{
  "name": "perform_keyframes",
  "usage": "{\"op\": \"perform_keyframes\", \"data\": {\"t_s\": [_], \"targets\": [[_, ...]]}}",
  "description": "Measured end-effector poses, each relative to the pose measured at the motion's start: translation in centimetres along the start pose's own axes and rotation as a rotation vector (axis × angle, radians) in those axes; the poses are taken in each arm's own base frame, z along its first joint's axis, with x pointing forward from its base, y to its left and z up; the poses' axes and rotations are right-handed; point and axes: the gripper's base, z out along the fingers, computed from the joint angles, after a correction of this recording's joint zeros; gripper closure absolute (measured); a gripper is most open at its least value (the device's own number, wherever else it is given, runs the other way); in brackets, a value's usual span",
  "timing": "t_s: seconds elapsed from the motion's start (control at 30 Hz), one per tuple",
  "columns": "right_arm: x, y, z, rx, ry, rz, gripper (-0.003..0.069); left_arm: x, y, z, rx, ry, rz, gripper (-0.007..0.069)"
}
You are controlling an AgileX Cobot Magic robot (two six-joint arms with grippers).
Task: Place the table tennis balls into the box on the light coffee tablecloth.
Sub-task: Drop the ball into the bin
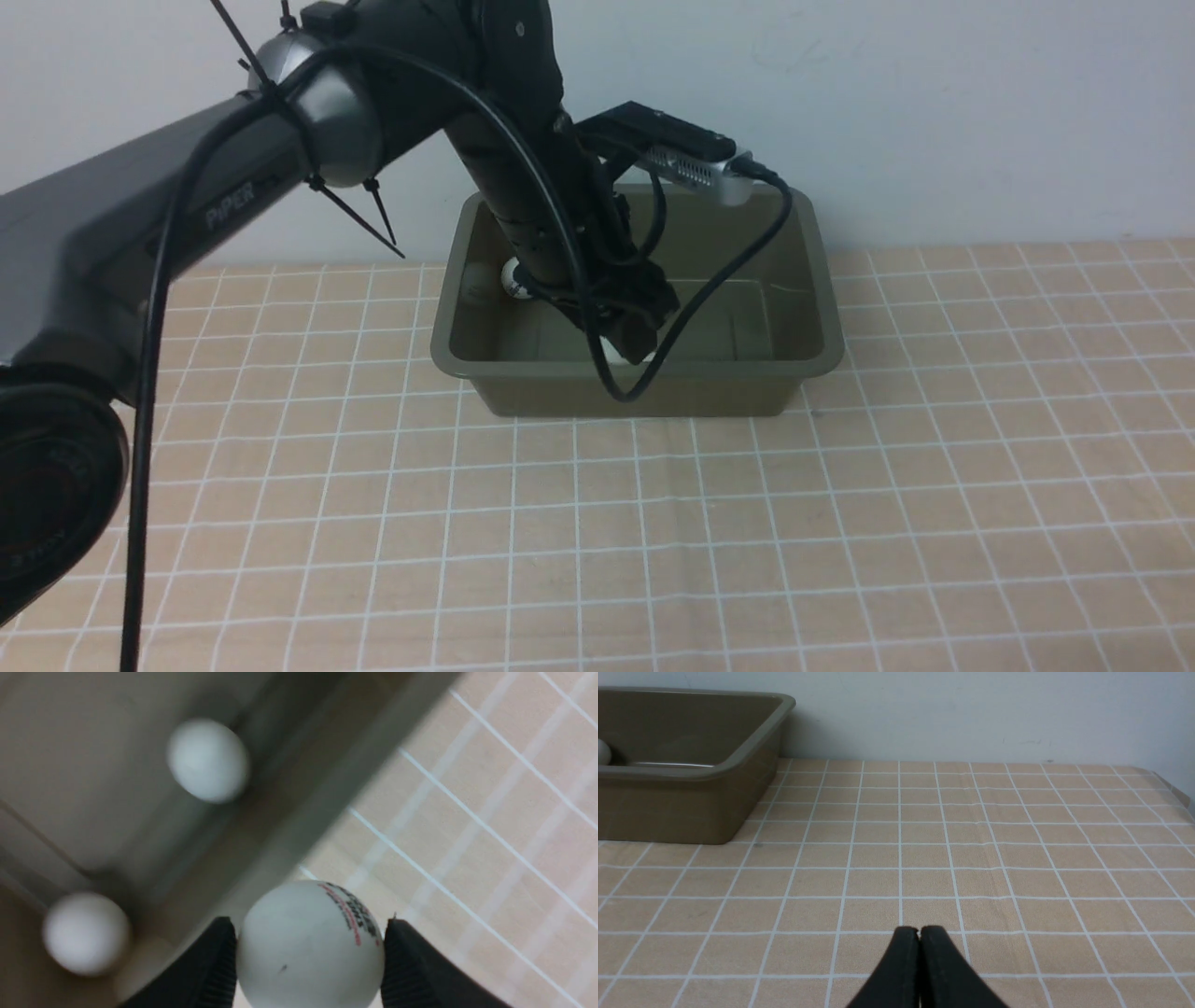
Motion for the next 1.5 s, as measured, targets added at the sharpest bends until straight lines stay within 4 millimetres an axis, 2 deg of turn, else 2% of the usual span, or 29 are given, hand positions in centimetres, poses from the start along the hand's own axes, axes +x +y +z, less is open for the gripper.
{"op": "perform_keyframes", "data": {"t_s": [0.23,0.5,0.9,1.1,1.3,1.43,1.5], "targets": [[0.0,0.0,0.0,0.0,0.0,0.0,0.0675,-1.6,1.7,2.5,-0.121,-0.169,0.022,0.0304],[0.0,0.0,0.0,0.0,0.0,0.0,0.0675,-1.5,2.4,5.3,-0.126,-0.16,0.014,0.0304],[0.0,0.0,0.0,0.0,0.0,0.0,0.0675,-1.2,2.4,5.7,-0.121,-0.125,0.031,0.03],[0.0,0.0,0.0,0.0,0.0,0.0,0.0675,-1.1,2.7,5.6,-0.148,-0.114,0.049,0.0233],[0.0,0.0,0.0,0.0,0.0,0.0,0.0675,-1.1,2.8,5.6,-0.164,-0.109,0.05,0.022],[0.0,0.0,0.0,0.0,0.0,0.0,0.0675,-1.0,2.7,5.2,-0.161,-0.104,0.041,0.0257],[0.0,0.0,0.0,0.0,0.0,0.0,0.0675,-1.0,2.4,3.9,-0.157,-0.1,0.037,0.033]]}}
